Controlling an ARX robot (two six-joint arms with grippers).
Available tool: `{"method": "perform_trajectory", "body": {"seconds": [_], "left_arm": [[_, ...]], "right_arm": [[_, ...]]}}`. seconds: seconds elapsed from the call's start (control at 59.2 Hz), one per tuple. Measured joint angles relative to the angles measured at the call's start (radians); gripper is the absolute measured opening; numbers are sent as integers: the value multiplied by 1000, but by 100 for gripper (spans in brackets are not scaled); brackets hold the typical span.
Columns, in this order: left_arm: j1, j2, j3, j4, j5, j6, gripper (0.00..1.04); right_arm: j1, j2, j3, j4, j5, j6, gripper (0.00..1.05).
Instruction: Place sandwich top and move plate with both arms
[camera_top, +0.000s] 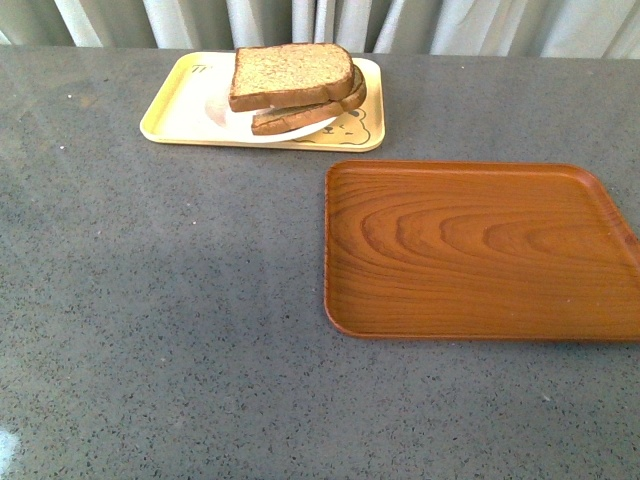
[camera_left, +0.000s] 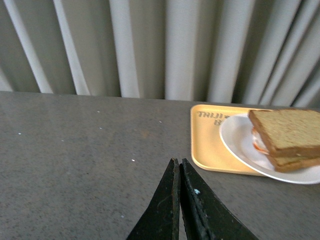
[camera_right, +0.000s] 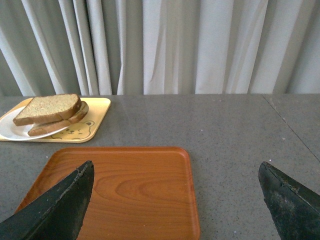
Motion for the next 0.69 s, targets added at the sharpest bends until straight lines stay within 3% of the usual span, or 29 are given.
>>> {"method": "perform_trajectory", "body": {"seconds": [0.287,0.422,0.693], "left_arm": [[-9,-267,-138,-136,-3,4,2],[-9,-459,-156,-314,-4,6,2],[-9,-724,-216,-510,-3,6,2]], "right_arm": [[0,0,0,0,0,0,96],[0,0,0,0,0,0,96],[0,0,0,0,0,0,96]]}}
